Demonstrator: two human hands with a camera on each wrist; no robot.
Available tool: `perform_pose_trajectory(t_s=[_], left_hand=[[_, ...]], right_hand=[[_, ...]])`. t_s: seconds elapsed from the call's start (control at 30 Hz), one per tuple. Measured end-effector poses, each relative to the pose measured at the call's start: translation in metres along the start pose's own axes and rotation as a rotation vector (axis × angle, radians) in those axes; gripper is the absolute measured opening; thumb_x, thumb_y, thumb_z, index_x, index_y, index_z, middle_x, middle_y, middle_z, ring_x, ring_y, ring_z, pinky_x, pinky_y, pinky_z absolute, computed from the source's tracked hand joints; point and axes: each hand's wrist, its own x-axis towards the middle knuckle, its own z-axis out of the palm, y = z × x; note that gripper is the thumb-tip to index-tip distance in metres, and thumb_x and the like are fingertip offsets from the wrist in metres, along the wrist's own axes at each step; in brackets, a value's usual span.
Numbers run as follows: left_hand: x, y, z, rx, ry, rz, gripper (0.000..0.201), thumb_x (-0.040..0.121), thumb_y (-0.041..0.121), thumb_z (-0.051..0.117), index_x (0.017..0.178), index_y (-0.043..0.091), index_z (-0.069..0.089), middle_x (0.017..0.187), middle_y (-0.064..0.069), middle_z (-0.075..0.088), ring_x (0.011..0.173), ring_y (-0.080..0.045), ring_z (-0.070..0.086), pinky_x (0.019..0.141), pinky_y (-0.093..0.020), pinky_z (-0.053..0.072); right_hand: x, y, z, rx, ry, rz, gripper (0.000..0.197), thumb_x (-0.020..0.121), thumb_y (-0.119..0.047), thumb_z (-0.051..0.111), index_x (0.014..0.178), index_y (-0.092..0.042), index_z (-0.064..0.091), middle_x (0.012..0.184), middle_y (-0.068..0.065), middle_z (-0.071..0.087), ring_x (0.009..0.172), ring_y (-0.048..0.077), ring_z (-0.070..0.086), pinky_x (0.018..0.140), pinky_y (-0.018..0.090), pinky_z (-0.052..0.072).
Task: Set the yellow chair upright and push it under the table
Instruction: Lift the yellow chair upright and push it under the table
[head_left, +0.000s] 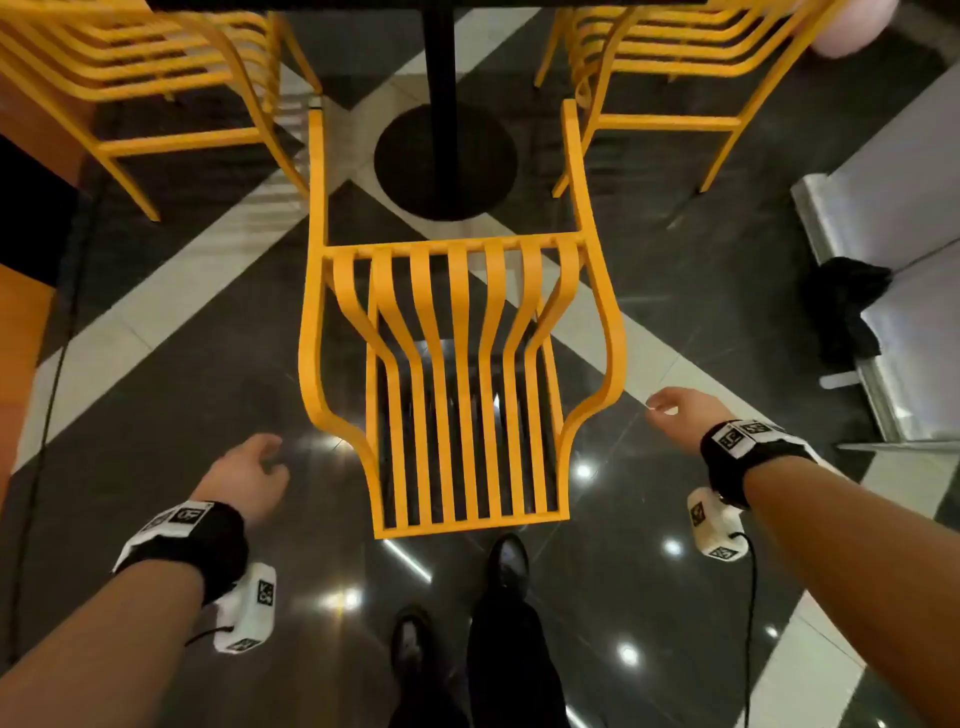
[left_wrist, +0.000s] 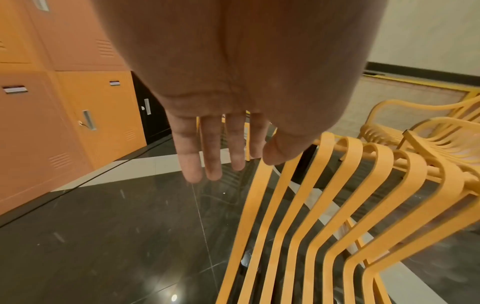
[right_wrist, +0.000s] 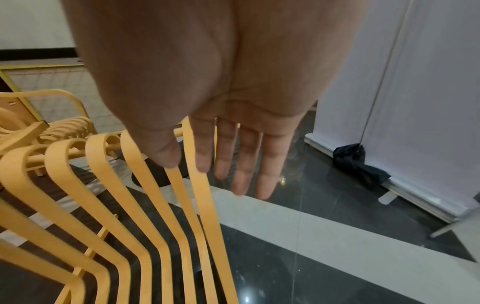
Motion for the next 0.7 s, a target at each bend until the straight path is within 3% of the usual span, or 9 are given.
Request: perform_pose_trajectory(t_s=[0.1,0.17,0.23,0.3,0.43,0.5,0.6,0.7], left_hand=[[0.033,0.026,0.018,-0.027,0.023,-0.05,0.061,0.09,0.023,0.058,0.146,0.012,0.039,0.141,-0.014,0.056,0.129,-0.036,0.05,0.106,-0.04,0.039],[0.054,0.042,0.03,-0.028,0.013,-0.094,0.064,0.091,0.025,0.058,0.147,0.009,0.033,0.141,-0.016,0.055,0.128,-0.039,0.05,0.102,-0.044,0.041],[0.076,0.048,0.041,-0.018,0.023,-0.124,0.05,0.091,0.025,0.057,0.134,0.007,0.04,0.126,-0.021,0.061,0.113,-0.043,0.057,0.088,-0.046,0.046],[0.096,0.053,0.047,-0.007,0.033,-0.166,0.037,0.091,0.025,0.057,0.121,0.006,0.044,0.112,-0.026,0.062,0.099,-0.045,0.059,0.076,-0.045,0.046],[0.127,0.051,0.058,-0.066,0.093,-0.259,0.032,0.098,0.027,0.049,0.115,0.001,0.042,0.111,-0.03,0.058,0.094,-0.047,0.057,0.074,-0.046,0.041],[0.131,0.047,0.066,-0.125,0.101,-0.253,0.027,0.101,0.029,0.042,0.109,0.004,0.036,0.095,-0.025,0.056,0.079,-0.041,0.054,0.071,-0.047,0.039],[0.127,0.041,0.074,-0.217,0.11,-0.235,0.026,0.103,0.032,0.037,0.106,0.007,0.033,0.082,-0.018,0.052,0.068,-0.034,0.049,0.07,-0.047,0.038],[0.126,0.037,0.071,-0.257,0.096,-0.237,0.027,0.103,0.033,0.039,0.109,0.007,0.037,0.089,-0.019,0.055,0.08,-0.037,0.052,0.074,-0.046,0.038]], right_hand=[[0.043,-0.013,0.012,0.112,0.042,-0.003,0.071,0.088,-0.033,0.068,0.147,-0.01,0.036,0.15,0.014,0.043,0.134,0.032,0.045,0.107,0.041,0.039],[0.065,-0.021,0.023,0.15,0.017,0.016,0.083,0.085,-0.032,0.072,0.151,-0.011,0.026,0.15,0.017,0.042,0.129,0.034,0.05,0.096,0.042,0.046],[0.083,-0.02,0.037,0.199,-0.01,0.036,0.071,0.085,-0.031,0.072,0.142,-0.012,0.034,0.128,0.016,0.059,0.1,0.033,0.061,0.077,0.037,0.047],[0.098,-0.02,0.048,0.226,0.003,0.062,0.059,0.087,-0.034,0.069,0.134,-0.013,0.041,0.103,0.01,0.063,0.082,0.028,0.058,0.072,0.034,0.044],[0.129,-0.014,0.067,0.301,0.036,0.101,0.039,0.09,-0.043,0.063,0.122,-0.02,0.062,0.099,0.004,0.064,0.085,0.024,0.056,0.081,0.034,0.046],[0.138,-0.014,0.076,0.339,0.04,0.139,0.031,0.089,-0.045,0.063,0.107,-0.021,0.069,0.093,0.004,0.064,0.082,0.024,0.059,0.081,0.035,0.049],[0.139,-0.017,0.084,0.498,0.106,0.27,0.031,0.086,-0.04,0.065,0.069,-0.015,0.064,0.071,0.007,0.063,0.062,0.024,0.057,0.06,0.032,0.046],[0.135,-0.021,0.084,0.606,0.183,0.302,0.023,0.083,-0.023,0.064,0.065,-0.007,0.064,0.057,0.001,0.059,0.054,0.024,0.053,0.05,0.028,0.038]])
